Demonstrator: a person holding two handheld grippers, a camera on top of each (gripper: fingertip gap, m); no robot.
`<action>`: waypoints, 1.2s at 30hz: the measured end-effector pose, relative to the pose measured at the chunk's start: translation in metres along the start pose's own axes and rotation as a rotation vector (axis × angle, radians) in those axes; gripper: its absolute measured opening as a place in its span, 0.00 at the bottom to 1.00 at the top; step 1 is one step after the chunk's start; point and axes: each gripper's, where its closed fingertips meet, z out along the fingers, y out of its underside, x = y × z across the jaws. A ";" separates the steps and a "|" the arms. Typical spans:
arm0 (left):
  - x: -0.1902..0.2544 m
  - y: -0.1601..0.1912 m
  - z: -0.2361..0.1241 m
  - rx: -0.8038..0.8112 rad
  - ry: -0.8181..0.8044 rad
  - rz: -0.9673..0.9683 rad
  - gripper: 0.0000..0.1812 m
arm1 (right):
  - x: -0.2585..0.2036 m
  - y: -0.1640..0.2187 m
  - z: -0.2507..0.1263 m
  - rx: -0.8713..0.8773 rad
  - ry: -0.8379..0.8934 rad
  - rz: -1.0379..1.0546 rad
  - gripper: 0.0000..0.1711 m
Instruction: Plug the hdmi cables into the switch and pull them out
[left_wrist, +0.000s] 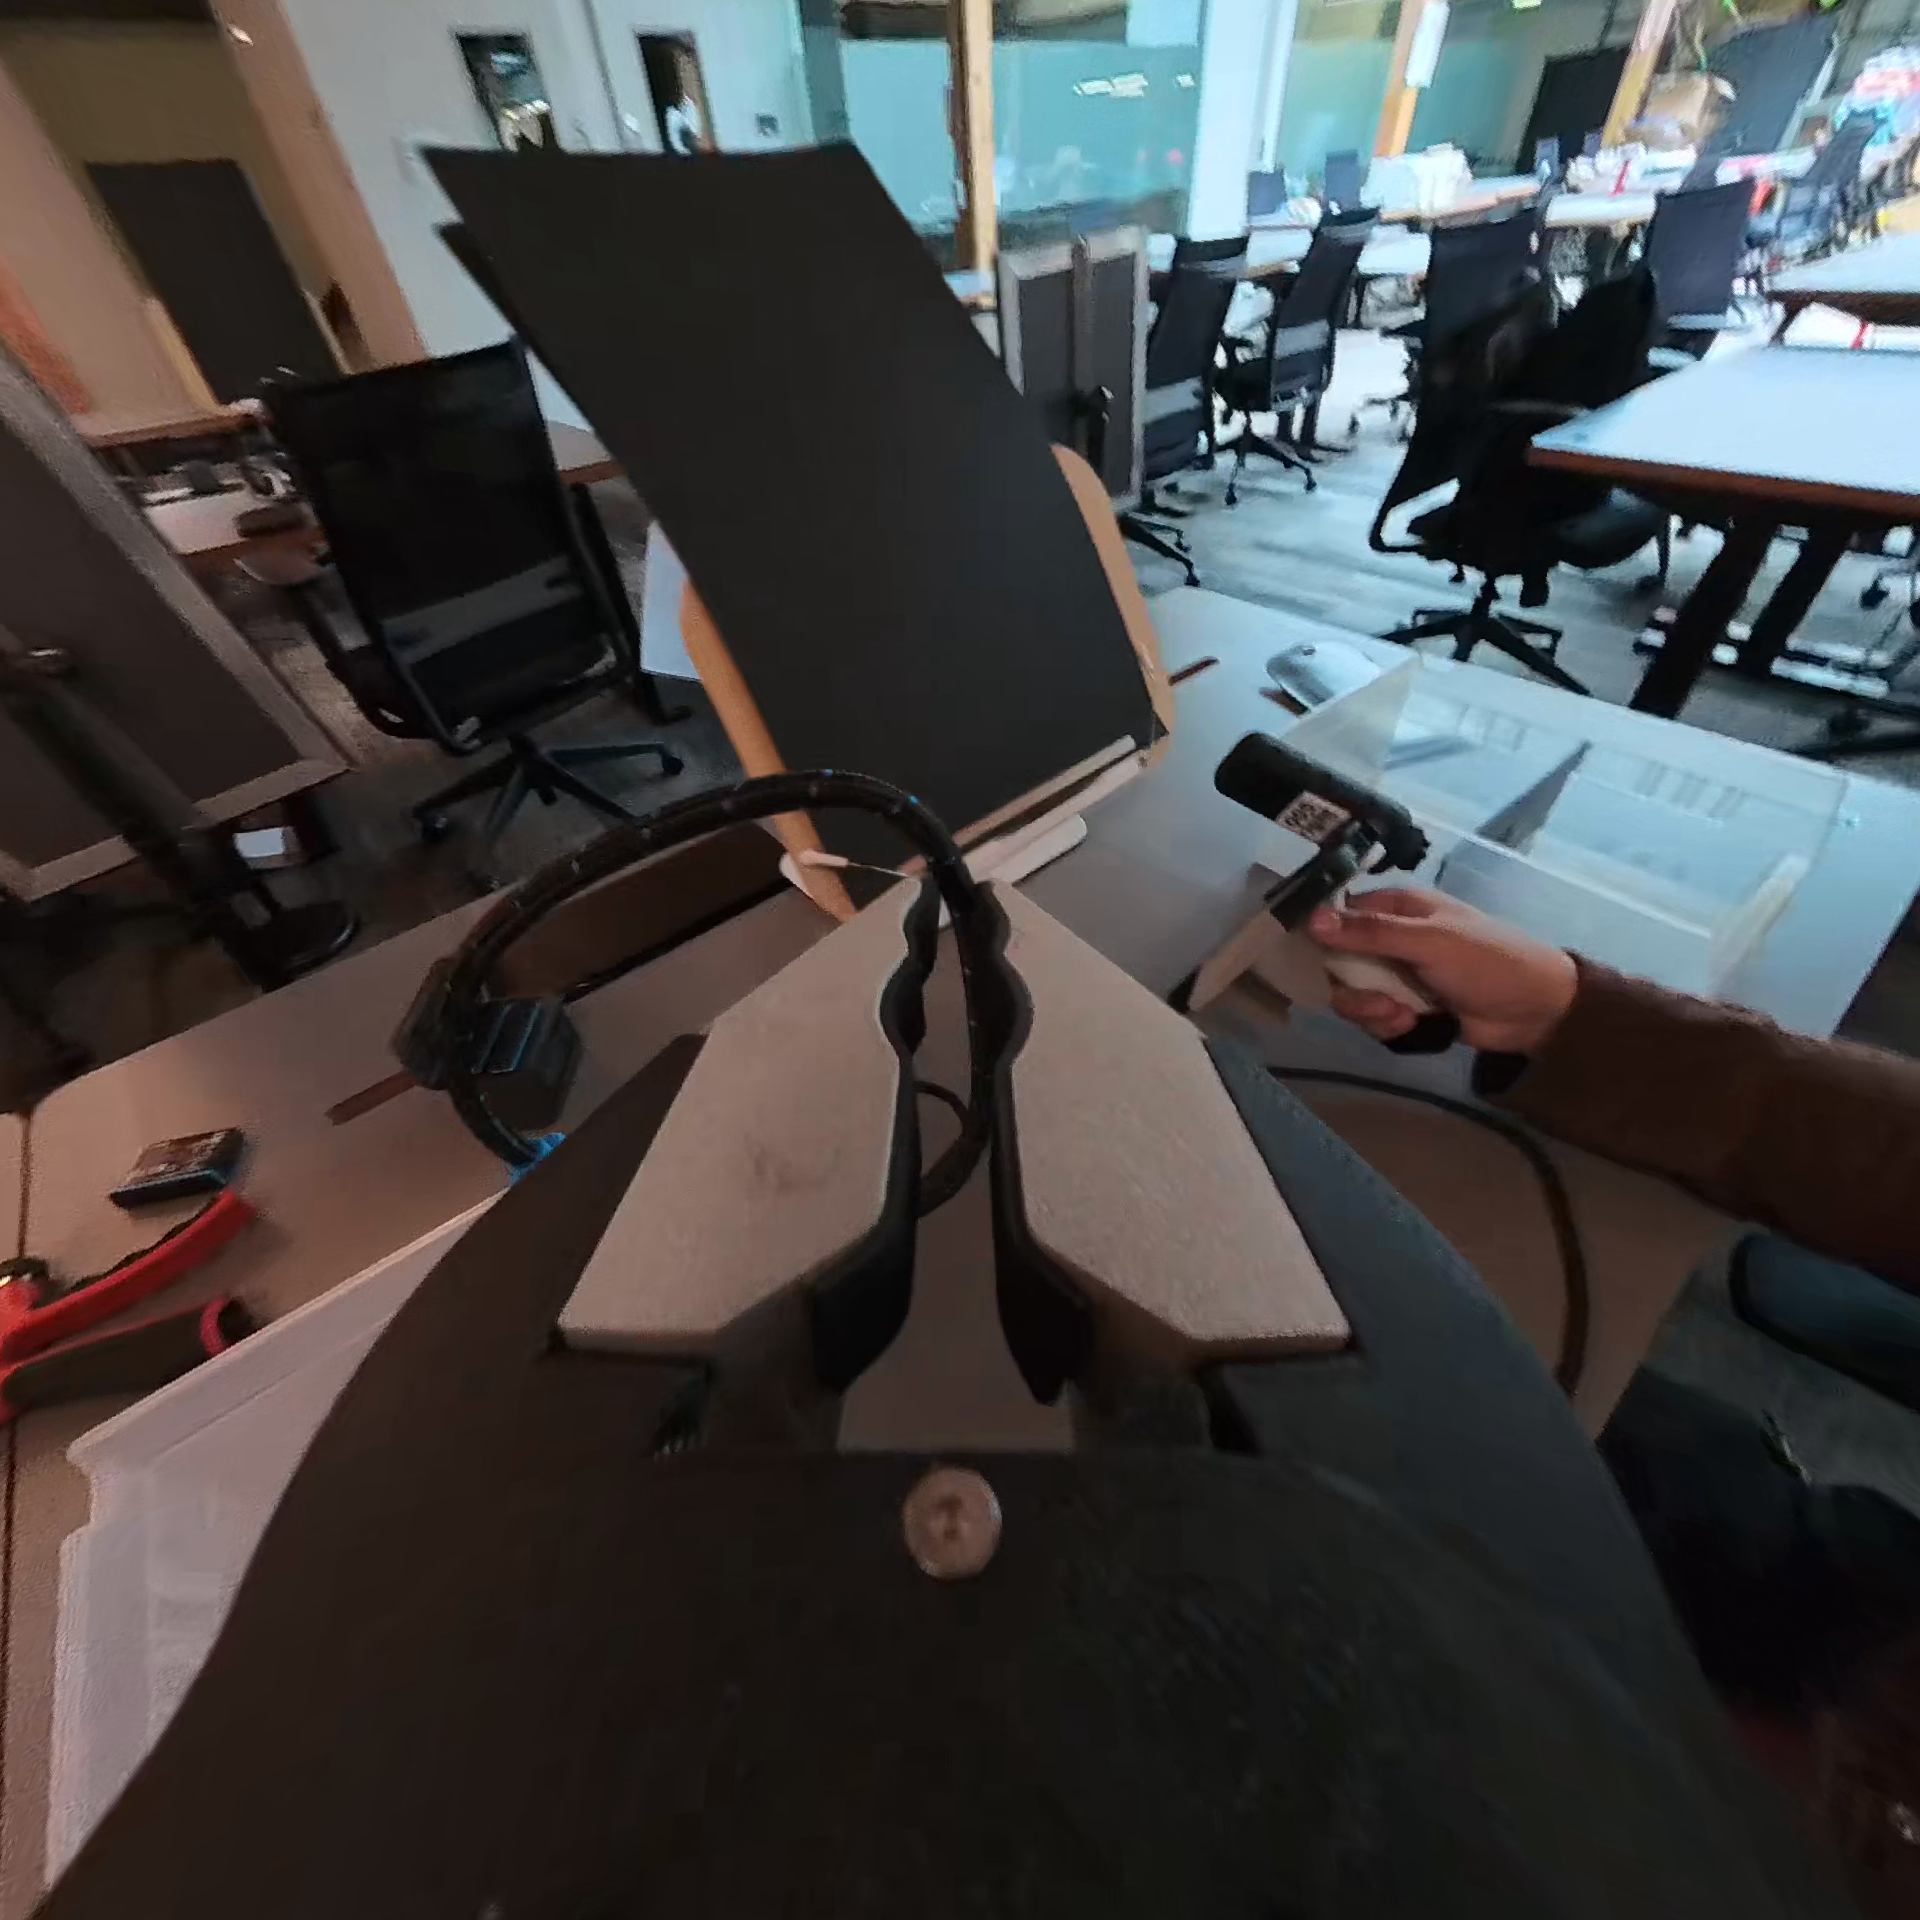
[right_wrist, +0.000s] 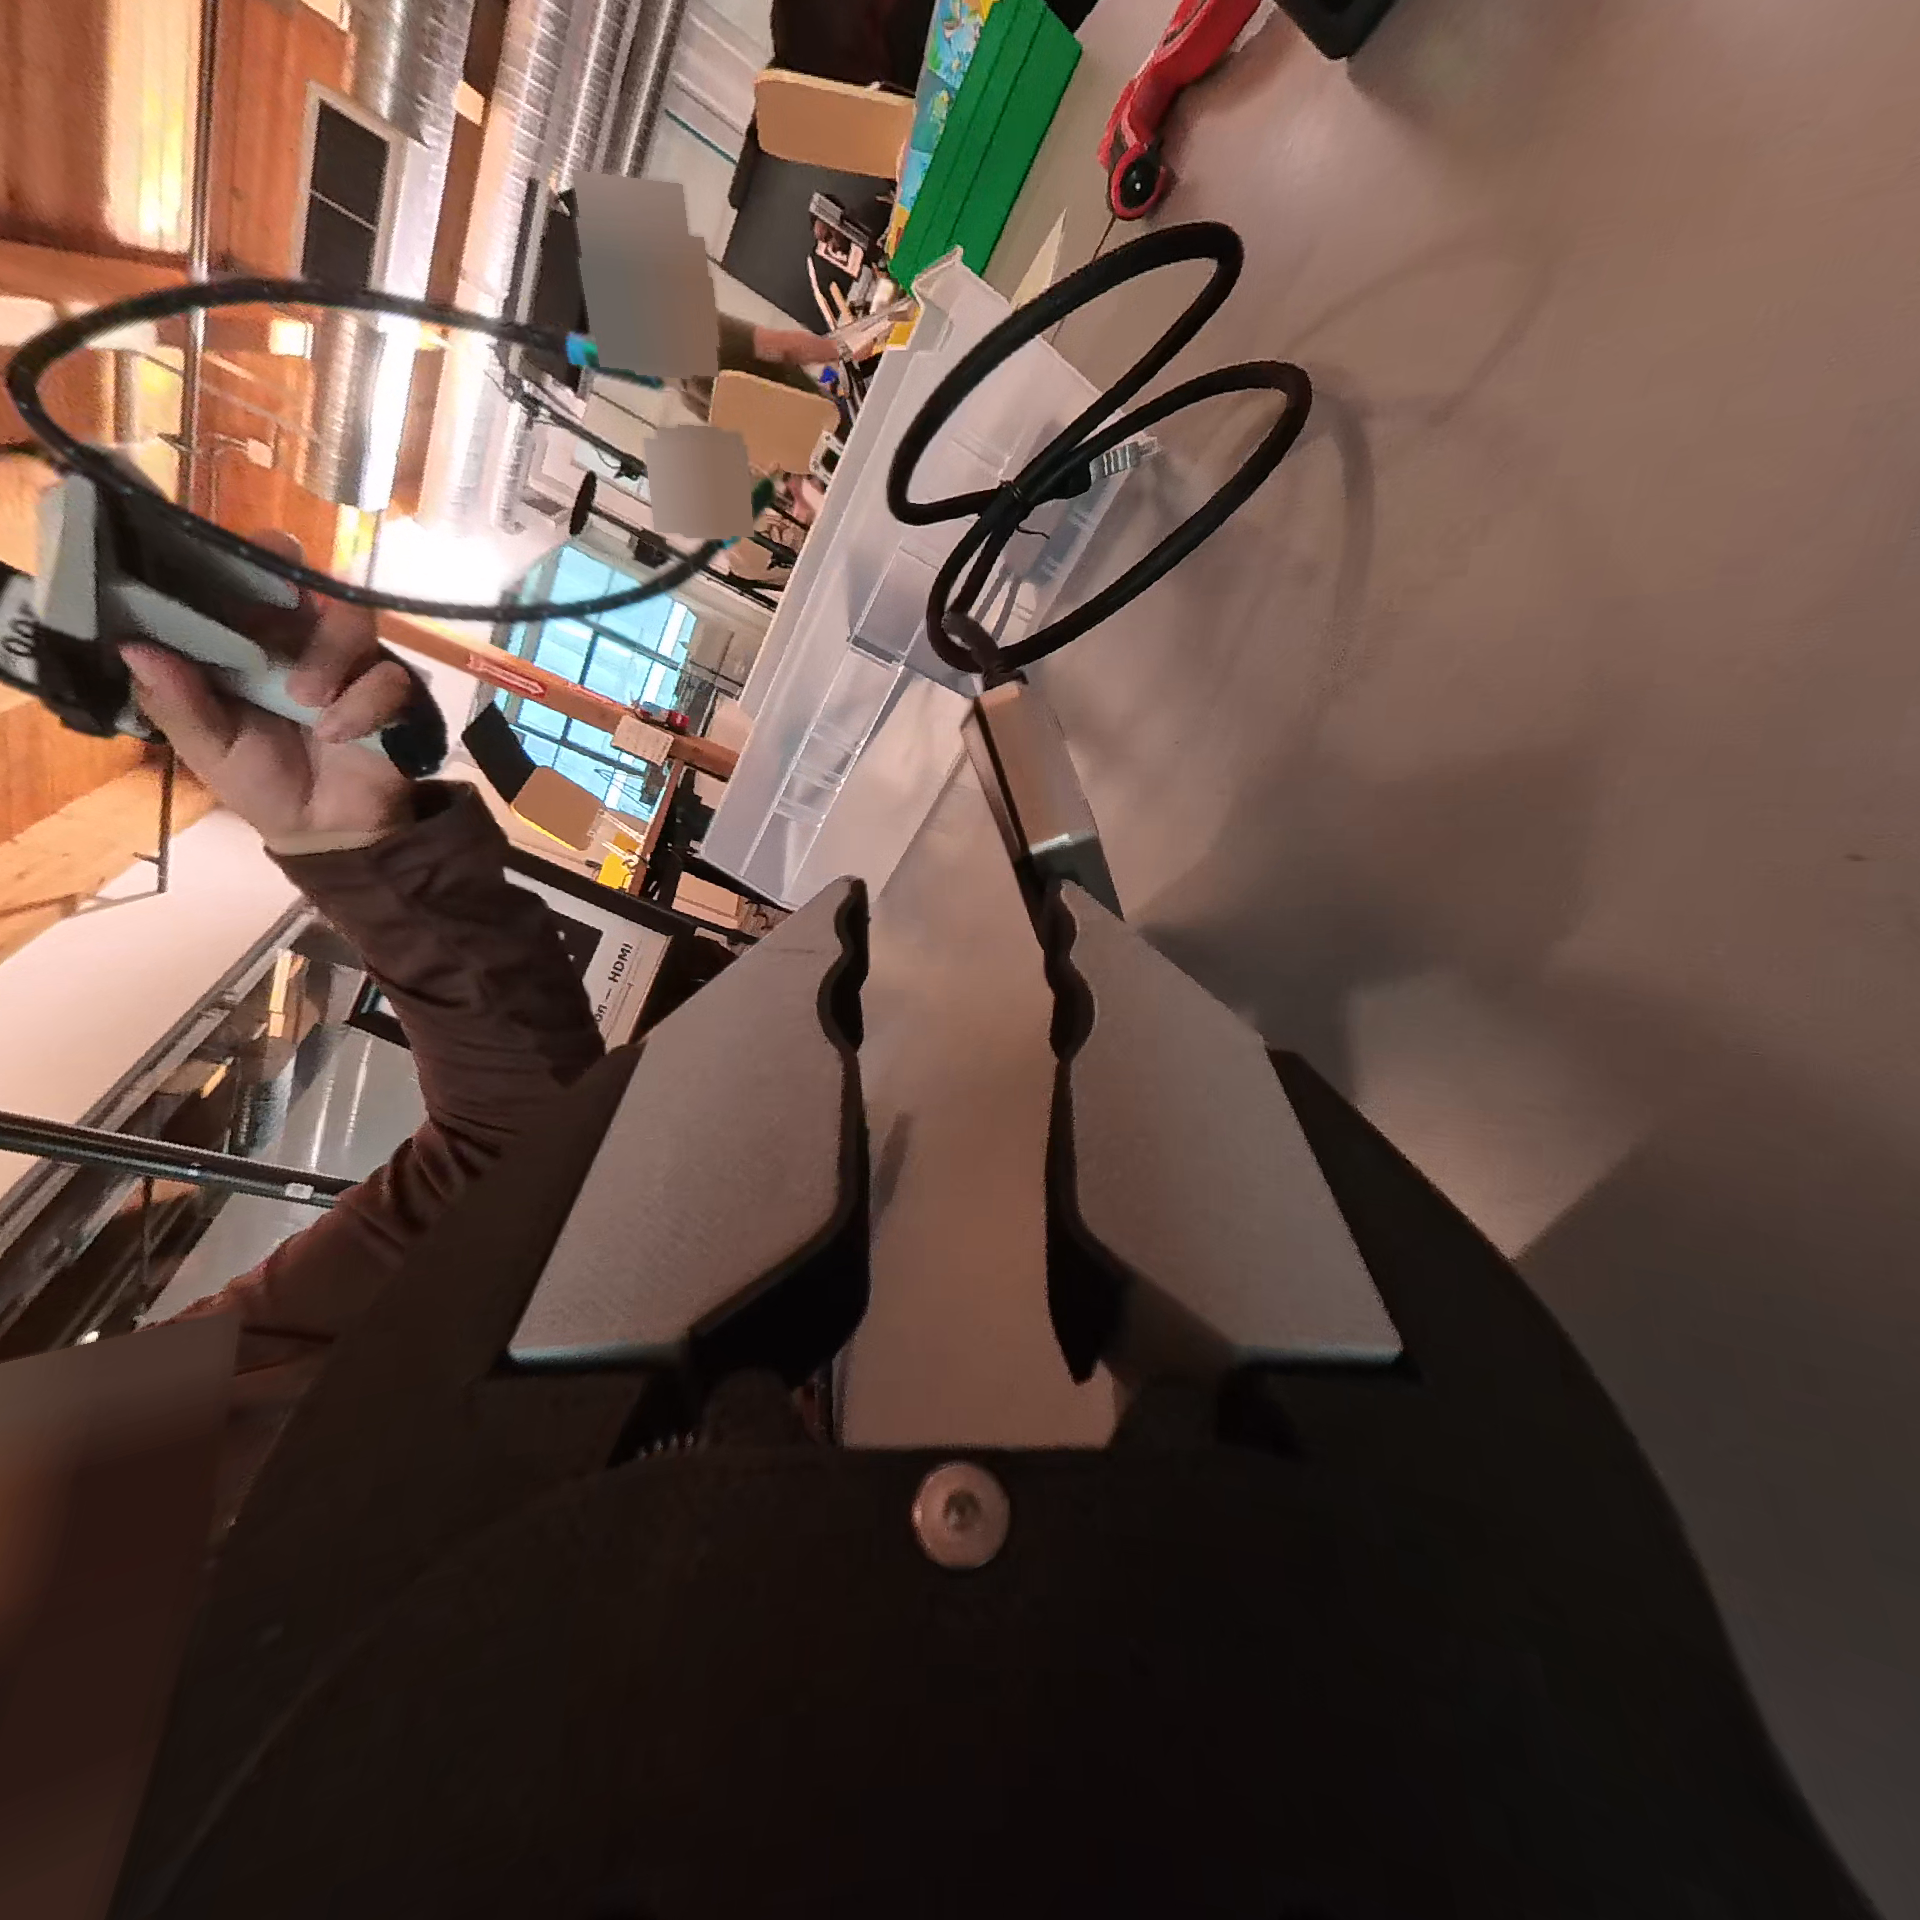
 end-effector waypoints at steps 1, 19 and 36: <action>0.009 0.005 0.007 -0.021 0.025 0.014 0.02 | 0.000 0.000 0.000 0.001 0.006 -0.006 0.18; 0.116 0.107 0.102 -0.261 0.324 0.046 0.00 | 0.002 -0.004 0.000 -0.004 0.096 -0.122 0.20; 0.080 0.222 0.158 -0.421 0.200 -0.027 0.16 | 0.011 -0.020 -0.012 0.070 0.269 -0.280 0.22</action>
